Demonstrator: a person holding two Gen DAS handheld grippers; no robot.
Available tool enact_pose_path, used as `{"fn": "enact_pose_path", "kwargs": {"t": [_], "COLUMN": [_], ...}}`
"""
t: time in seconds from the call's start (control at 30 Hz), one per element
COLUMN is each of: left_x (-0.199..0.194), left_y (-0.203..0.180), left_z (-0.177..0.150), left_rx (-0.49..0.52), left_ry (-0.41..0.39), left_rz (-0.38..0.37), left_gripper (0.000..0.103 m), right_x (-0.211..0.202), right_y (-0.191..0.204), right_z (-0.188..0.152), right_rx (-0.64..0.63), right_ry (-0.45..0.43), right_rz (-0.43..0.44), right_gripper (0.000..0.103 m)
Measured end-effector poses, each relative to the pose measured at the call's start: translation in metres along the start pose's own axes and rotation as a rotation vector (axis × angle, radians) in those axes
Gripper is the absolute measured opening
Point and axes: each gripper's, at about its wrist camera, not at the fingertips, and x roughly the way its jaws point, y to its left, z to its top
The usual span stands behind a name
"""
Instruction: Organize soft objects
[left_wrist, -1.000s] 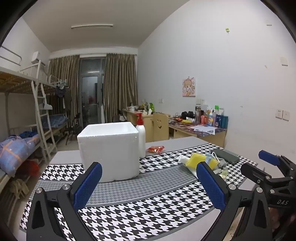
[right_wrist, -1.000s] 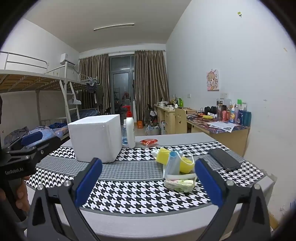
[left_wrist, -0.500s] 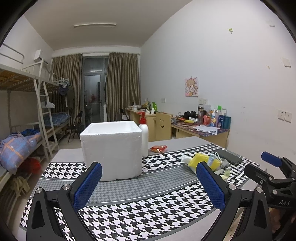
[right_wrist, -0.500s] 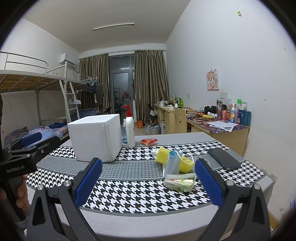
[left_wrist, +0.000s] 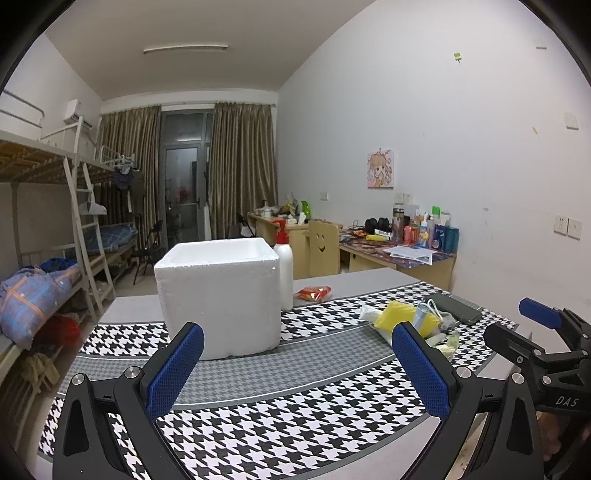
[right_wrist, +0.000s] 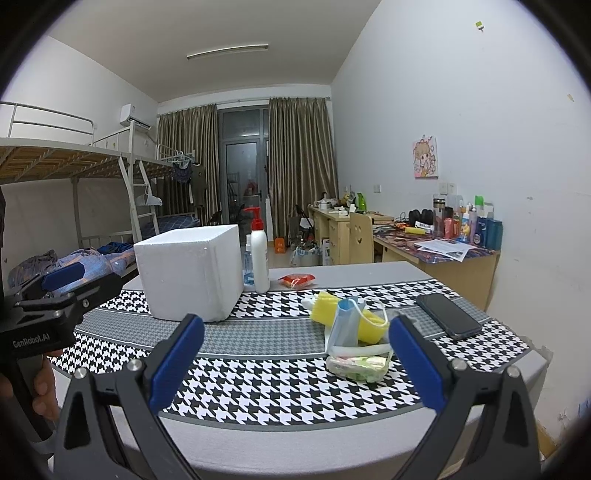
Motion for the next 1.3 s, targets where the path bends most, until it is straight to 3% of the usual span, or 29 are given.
{"fn": "enact_pose_path", "kwargs": {"t": [1.3], "left_x": [0.077], "left_y": [-0.035], "left_z": [0.006], "left_rx": [0.006], "left_ry": [0.149], "left_rz": [-0.038], "left_gripper": [0.102], "right_x": [0.053], "right_y": [-0.046], "right_z": [0.005], "right_rx": [0.032], "right_ry": [0.115], "right_rz": [-0.024], "right_gripper": [0.102]}}
